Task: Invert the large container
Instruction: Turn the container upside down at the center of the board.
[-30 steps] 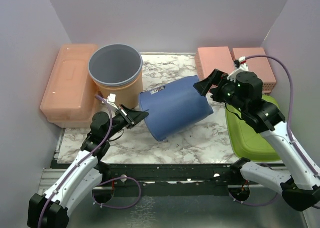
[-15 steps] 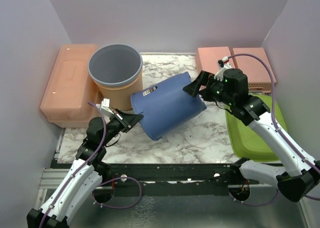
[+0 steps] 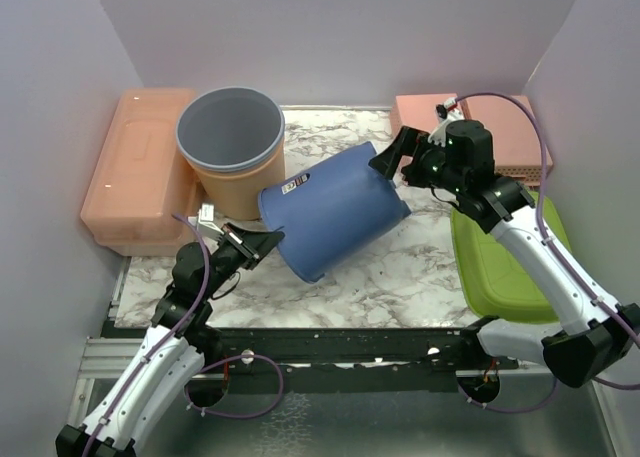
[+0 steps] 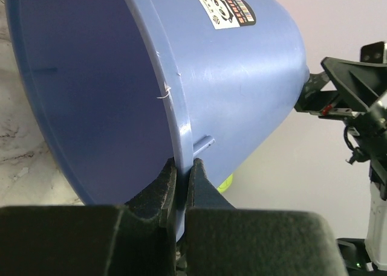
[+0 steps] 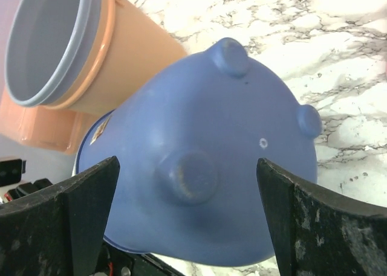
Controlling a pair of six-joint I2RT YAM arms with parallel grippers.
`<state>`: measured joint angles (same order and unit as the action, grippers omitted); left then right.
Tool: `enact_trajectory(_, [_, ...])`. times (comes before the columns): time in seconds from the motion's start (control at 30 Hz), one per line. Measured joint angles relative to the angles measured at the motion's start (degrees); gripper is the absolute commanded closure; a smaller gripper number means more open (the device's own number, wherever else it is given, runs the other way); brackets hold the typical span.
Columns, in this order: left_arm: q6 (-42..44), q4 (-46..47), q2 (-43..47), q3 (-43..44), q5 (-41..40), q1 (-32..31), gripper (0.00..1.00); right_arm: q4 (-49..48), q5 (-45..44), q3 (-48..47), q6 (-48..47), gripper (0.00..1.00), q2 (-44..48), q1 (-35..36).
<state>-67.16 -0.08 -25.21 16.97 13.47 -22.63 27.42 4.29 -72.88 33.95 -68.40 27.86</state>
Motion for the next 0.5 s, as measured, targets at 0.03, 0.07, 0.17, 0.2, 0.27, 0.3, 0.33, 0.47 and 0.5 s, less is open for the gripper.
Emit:
enact_trajectory(0.03, [-0.39,0.13,0.37,-0.31,-0.28,-0.02,1.0,-0.52,1.36,0.09,0.07,0.04,-0.66,-0.52])
enact_trajectory(0.07, [-0.79,0.26,0.61,-0.55,-0.61,-0.02,1.0,-1.25,2.97,0.24,0.09,0.05,-1.31,-1.11])
enact_trajectory(0.17, [-1.73,1.07,0.55,-1.05,-1.66,0.0,1.0,-4.17,10.4,1.14,0.31,0.05,-2.95,-1.38])
enact_trajectory(0.2, [-1.86,1.36,0.33,-1.14,-2.01,0.0,1.0,-5.01,12.61,1.18,-0.2,0.06,-3.48,-1.33])
enact_trajectory(0.27, [-2.1,1.95,-0.28,-1.33,-2.78,0.09,1.0,-7.06,15.8,1.01,-1.22,0.07,-4.33,-1.9])
enact_trajectory(0.3, [-2.16,2.54,-0.98,-1.36,-3.1,0.13,1.0,-7.21,16.83,0.48,-2.14,0.08,-4.83,-2.19])
enact_trajectory(0.33, [-2.25,2.93,-1.53,-1.33,-3.32,0.15,1.0,-7.1,17.79,-0.42,-3.17,0.08,-5.51,-2.34])
enact_trajectory(0.47, [-2.38,4.15,-3.3,-1.29,-4.59,0.28,1.0,-6.73,21.44,-4.68,-7.23,0.1,-8.24,-2.43])
enact_trajectory(0.5, [-2.45,4.26,-3.43,-1.42,-4.79,0.31,1.0,-6.8,22.51,-5.05,-8.07,0.1,-8.46,-2.43])
